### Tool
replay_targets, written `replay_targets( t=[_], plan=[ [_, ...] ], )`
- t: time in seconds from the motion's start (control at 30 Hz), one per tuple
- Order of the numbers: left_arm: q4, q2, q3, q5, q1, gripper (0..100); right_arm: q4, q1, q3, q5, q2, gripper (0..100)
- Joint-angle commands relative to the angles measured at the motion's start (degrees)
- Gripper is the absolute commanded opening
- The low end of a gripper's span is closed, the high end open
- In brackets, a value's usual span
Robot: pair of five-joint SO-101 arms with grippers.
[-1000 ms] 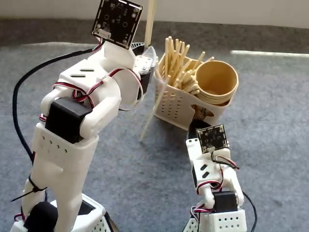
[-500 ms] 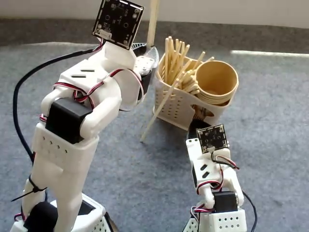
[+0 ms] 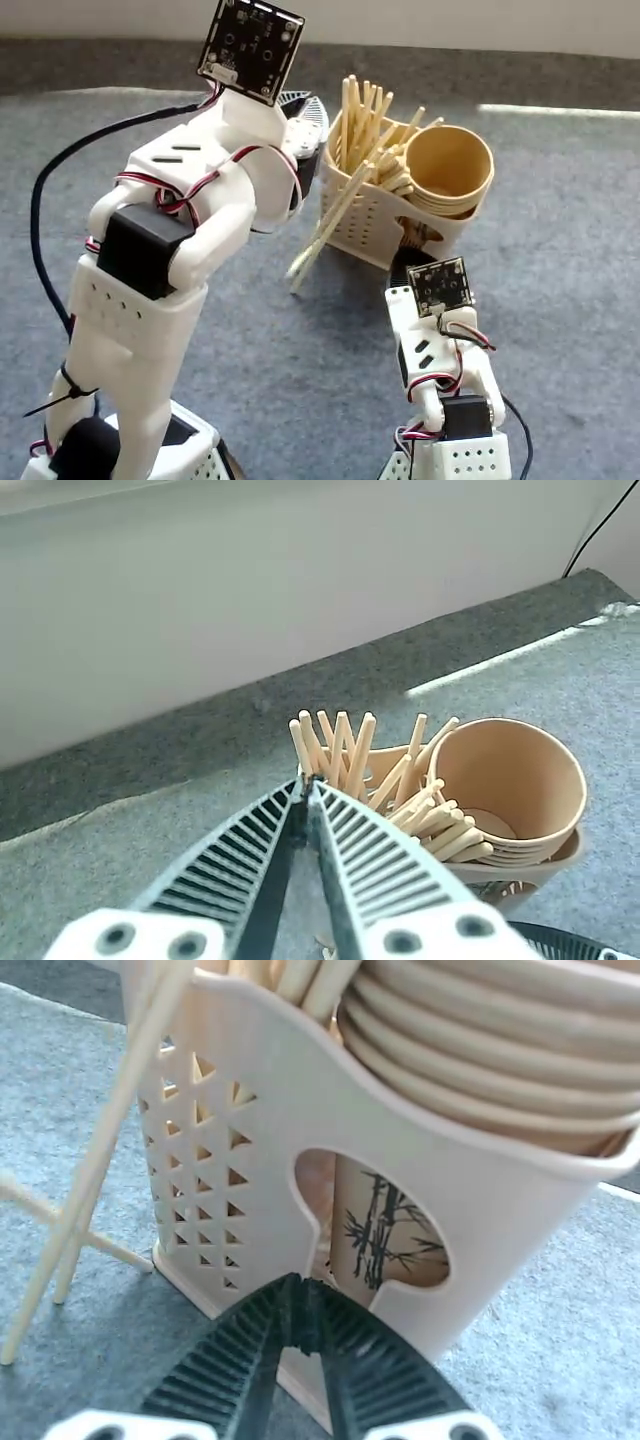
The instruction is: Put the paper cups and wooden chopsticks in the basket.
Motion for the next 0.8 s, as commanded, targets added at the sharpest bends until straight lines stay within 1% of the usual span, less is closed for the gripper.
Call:
replay_targets(
  t=[0.0,0.1,0.3,0.4,0.5,0.57,0.77],
  plan=[
    [3.4,-0.7,0.0,0.1,0.7,6,-0.2,0.7,1.1,-0.4,-1.1,0.5],
    [8.4,-0.7,1.2,0.1,0.6,10,-0.2,0.7,1.1,-0.4,-1.1,0.5],
    [16.7,-3.0,0.0,-0.5,0.7,11,-0.2,0.7,1.1,-0.4,-1.1,0.5],
    [19.0,-5.7,1.9,-2.5,0.9,11,-0.2,0.7,1.1,-0.4,-1.1,0.5],
    [18.9,-8.0,8.4,-2.7,0.9,11,-0.2,0.7,1.1,-0.4,-1.1,0.5],
    [16.8,-9.3,14.9,-2.8,0.9,11,-0.2,0.7,1.1,-0.4,-1.1,0.5],
    [0.2,-13.7,35.5,-2.7,1.6,11,-0.2,0.7,1.1,-0.4,-1.1,0.5]
  ],
)
